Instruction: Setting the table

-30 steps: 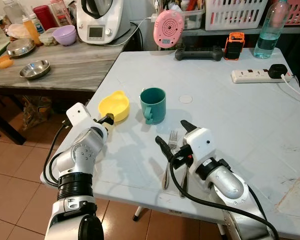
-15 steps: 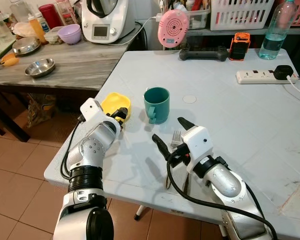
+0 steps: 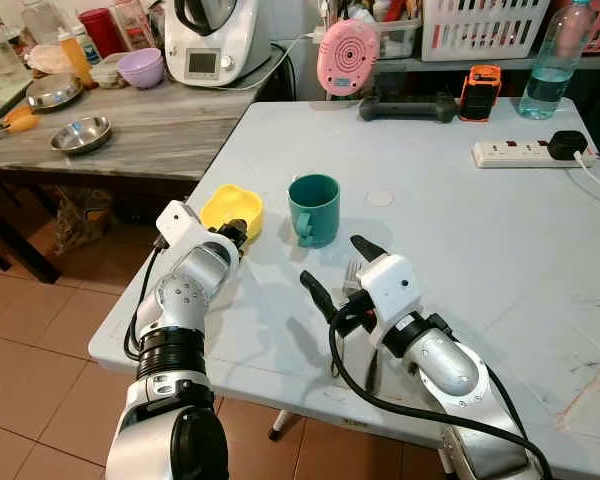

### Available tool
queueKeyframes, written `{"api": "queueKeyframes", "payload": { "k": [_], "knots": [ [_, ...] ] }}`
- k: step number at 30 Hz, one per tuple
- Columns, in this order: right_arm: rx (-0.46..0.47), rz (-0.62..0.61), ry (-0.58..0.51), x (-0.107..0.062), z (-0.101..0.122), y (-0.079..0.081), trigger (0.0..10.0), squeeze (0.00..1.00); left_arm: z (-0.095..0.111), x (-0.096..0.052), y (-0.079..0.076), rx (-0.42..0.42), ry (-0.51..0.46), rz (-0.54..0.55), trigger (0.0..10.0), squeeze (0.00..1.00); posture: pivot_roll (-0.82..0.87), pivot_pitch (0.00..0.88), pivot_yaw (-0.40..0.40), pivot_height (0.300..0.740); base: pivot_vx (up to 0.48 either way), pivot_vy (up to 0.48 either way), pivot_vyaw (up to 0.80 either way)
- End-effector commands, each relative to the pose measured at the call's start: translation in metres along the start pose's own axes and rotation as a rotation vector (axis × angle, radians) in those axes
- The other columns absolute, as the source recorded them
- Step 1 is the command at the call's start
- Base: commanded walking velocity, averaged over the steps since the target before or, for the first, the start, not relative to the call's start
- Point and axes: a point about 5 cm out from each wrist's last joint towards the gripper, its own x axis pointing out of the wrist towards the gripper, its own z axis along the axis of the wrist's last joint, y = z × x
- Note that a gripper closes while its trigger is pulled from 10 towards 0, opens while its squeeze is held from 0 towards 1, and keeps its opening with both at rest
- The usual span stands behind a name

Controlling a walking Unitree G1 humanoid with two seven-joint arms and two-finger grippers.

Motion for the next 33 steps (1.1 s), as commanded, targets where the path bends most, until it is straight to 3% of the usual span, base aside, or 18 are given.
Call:
{"api": "queueKeyframes", "payload": {
  "k": [1, 13, 23, 30, 33],
  "knots": [
    [0.004, 0.027, -0.007, 0.003, 0.001, 0.004, 10.0, 0.00, 0.004, 0.001, 0.005, 0.009, -0.013, 0.024, 0.0, 0.00, -0.25, 0.055, 0.154, 0.740, 0.000, 0.000, 0.00],
    [0.000, 0.024, -0.001, 0.002, -0.001, 0.004, 10.0, 0.00, 0.001, 0.003, 0.010, 0.018, 0.000, 0.043, 0.0, 0.00, -0.25, 0.053, 0.157, 0.740, 0.000, 0.000, 0.00],
    [-0.003, 0.022, -0.001, 0.003, -0.002, 0.004, 10.0, 0.00, 0.009, 0.001, 0.021, 0.101, -0.018, 0.060, 0.0, 0.00, -0.24, 0.046, 0.156, 0.740, 0.000, 0.000, 0.00],
    [-0.004, 0.027, -0.003, 0.005, -0.003, 0.004, 10.0, 0.00, 0.015, -0.002, 0.033, 0.207, -0.038, 0.053, 0.0, 0.00, -0.24, 0.038, 0.149, 0.740, 0.000, 0.000, 0.00],
    [-0.006, 0.031, -0.004, 0.006, -0.004, 0.004, 10.0, 0.00, 0.021, -0.006, 0.040, 0.344, -0.066, 0.033, 0.0, 0.00, -0.23, 0.035, 0.142, 0.740, 0.000, 0.000, 0.00]
  ]
}}
